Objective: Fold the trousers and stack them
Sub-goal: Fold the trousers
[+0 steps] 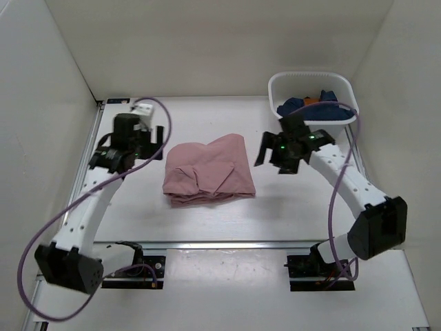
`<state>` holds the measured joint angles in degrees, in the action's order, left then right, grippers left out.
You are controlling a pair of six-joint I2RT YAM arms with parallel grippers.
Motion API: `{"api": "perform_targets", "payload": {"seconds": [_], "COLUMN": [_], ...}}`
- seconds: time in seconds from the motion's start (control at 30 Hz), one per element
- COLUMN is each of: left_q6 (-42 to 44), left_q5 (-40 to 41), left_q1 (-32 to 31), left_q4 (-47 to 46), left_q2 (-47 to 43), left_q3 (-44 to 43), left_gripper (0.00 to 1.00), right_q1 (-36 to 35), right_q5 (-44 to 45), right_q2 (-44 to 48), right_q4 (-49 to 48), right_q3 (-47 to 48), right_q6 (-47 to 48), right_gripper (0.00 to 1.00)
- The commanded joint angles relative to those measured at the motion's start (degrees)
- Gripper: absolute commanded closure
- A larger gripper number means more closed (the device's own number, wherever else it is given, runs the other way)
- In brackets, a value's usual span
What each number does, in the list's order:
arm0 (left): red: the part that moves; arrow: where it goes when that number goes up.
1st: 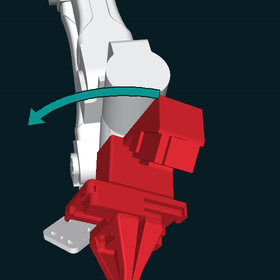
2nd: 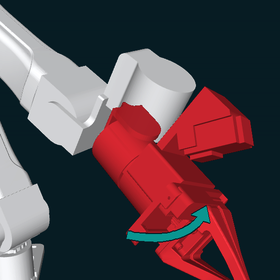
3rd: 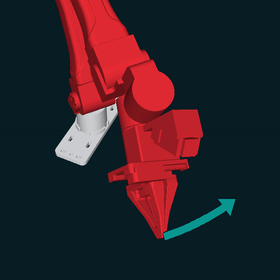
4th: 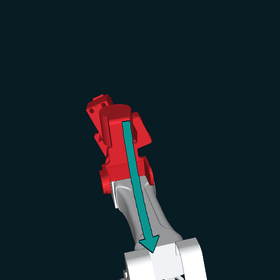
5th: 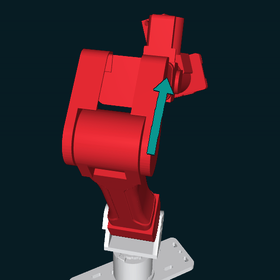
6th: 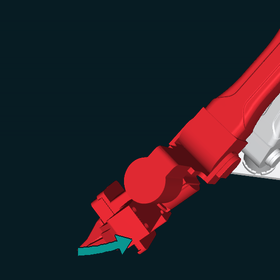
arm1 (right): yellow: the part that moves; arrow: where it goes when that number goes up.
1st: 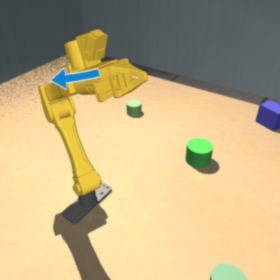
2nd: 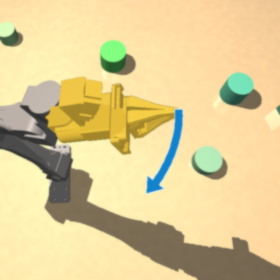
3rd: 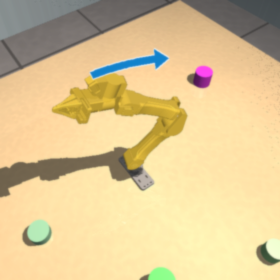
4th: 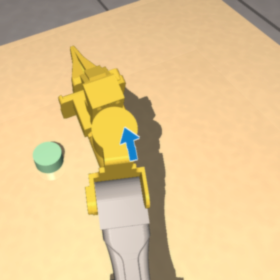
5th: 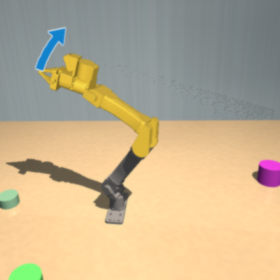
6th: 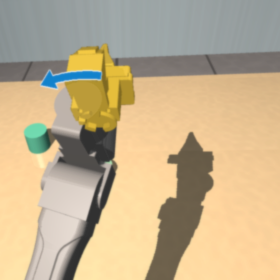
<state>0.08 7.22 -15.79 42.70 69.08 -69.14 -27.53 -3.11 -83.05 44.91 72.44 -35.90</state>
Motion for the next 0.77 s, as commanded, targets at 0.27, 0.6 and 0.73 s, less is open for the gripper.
{"api": "perform_targets", "payload": {"seconds": [0.27,0.6,0.73], "left_q6": [-0.08,-0.08,-0.08], "left_q5": [5.87,-0.10,-1.42], "left_q1": [35.72,47.07,47.08], "left_q4": [7.93,7.40,7.40], "left_q2": [-8.60,-9.31,-9.31], "left_q3": [15.09,14.30,12.81], "left_gripper": [0.00,0.00,0.00], "right_q1": [36.10,40.98,40.98], "right_q5": [8.04,10.59,9.88], "right_q2": [11.15,11.85,12.90], "right_q4": [24.00,22.16,21.10], "right_q3": [-3.19,-1.34,-1.96], "right_q6": [15.15,18.50,18.50], "right_gripper": [0.01,0.01,0.01]}}
